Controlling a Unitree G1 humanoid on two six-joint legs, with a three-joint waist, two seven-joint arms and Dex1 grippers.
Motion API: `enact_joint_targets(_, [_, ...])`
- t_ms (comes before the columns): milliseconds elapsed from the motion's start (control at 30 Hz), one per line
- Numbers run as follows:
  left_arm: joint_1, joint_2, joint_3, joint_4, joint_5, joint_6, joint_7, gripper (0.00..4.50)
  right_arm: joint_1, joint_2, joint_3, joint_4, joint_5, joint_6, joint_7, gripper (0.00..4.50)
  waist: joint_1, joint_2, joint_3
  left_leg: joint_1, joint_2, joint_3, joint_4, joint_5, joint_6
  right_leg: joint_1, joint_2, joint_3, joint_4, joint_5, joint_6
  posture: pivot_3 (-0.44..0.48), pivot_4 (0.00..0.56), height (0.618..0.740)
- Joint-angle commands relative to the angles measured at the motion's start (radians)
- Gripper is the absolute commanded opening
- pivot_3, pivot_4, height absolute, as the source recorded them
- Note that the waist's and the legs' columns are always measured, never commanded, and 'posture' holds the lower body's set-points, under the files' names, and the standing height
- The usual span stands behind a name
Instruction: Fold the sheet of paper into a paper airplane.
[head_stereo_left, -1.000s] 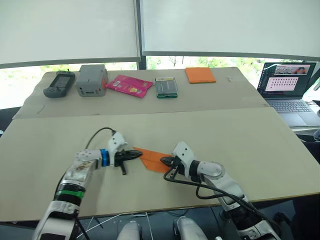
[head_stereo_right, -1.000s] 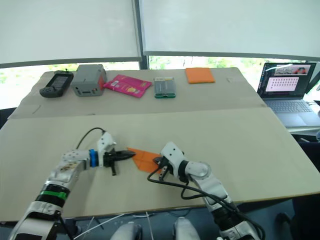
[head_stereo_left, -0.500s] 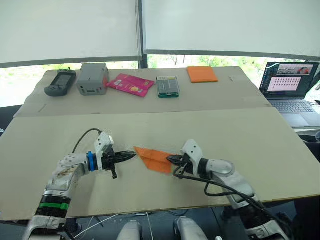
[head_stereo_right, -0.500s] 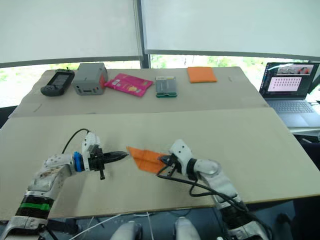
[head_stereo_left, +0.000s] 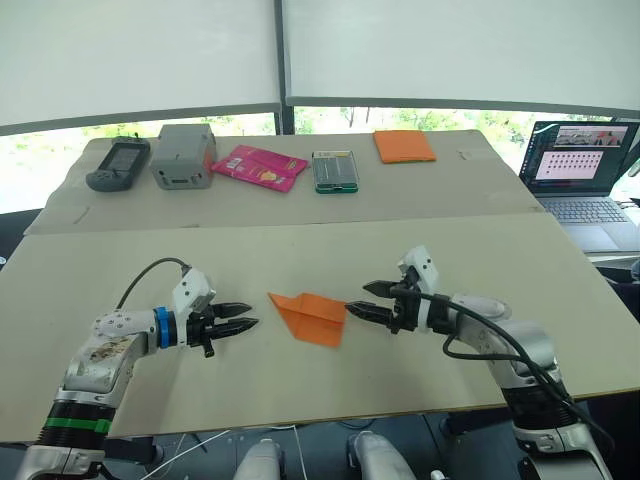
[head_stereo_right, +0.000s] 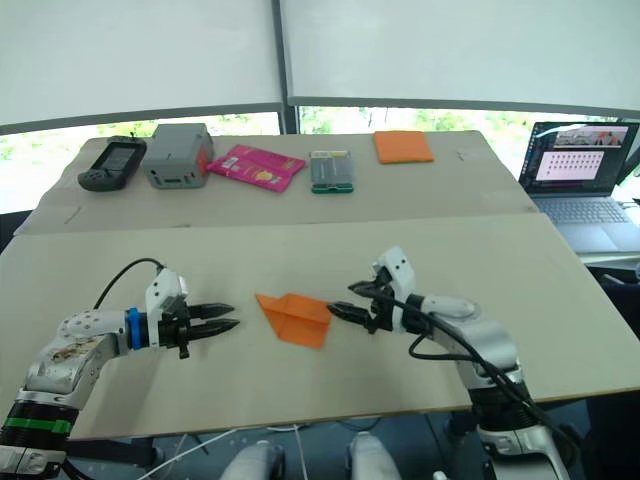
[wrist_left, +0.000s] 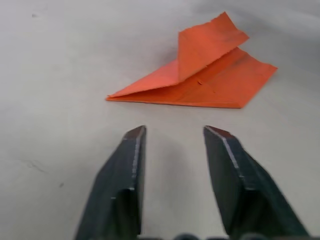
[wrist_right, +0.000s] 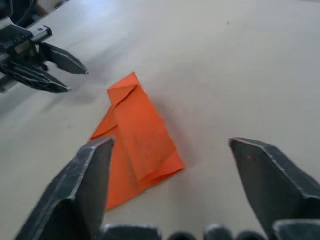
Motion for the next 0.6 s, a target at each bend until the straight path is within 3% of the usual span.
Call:
enact_joint_targets(33, [0.023,0.021,0.028,-0.056,-0.021,0.020,0.007,2.14,-0.035,0.035,-0.010,0.042,0.045,0.048,-0.005,4.05,-0.001,0.000,0.000,0.000,0.000,0.000,0.000,0.000,0.000,0.000,0.000,0.000,0.000,0.000,0.000,0.000,0.150,0.740])
enact_joint_targets(233, [0.057,0.040,0.051,-0.077,-0.023,0.026,0.022,2.14,-0.069,0.080,-0.020,0.113,0.066,0.077,0.001,4.05,-0.001,0.000,0.000,-0.001,0.000,0.000,0.000,0.000,0.000,-0.001,0.000,0.000,0.000,0.000,0.000,0.000,0.150,0.740])
enact_joint_targets(400, [0.070,0.046,0.055,-0.085,-0.022,0.027,0.032,2.20,-0.065,0.081,-0.003,0.120,0.107,0.101,0.059,2.57,0.000,0.000,0.000,-0.002,0.000,0.000,0.000,0.000,0.000,-0.002,0.000,0.000,0.000,0.000,0.000,0.000,0.150,0.740])
enact_joint_targets(600, [0.079,0.048,0.048,-0.094,-0.027,0.030,0.031,2.20,-0.054,0.074,0.016,0.128,0.104,0.096,0.088,0.45,-0.001,0.000,0.000,-0.001,0.000,0.000,0.000,0.000,0.000,-0.002,0.000,0.000,0.001,0.000,0.000,0.000,0.150,0.740])
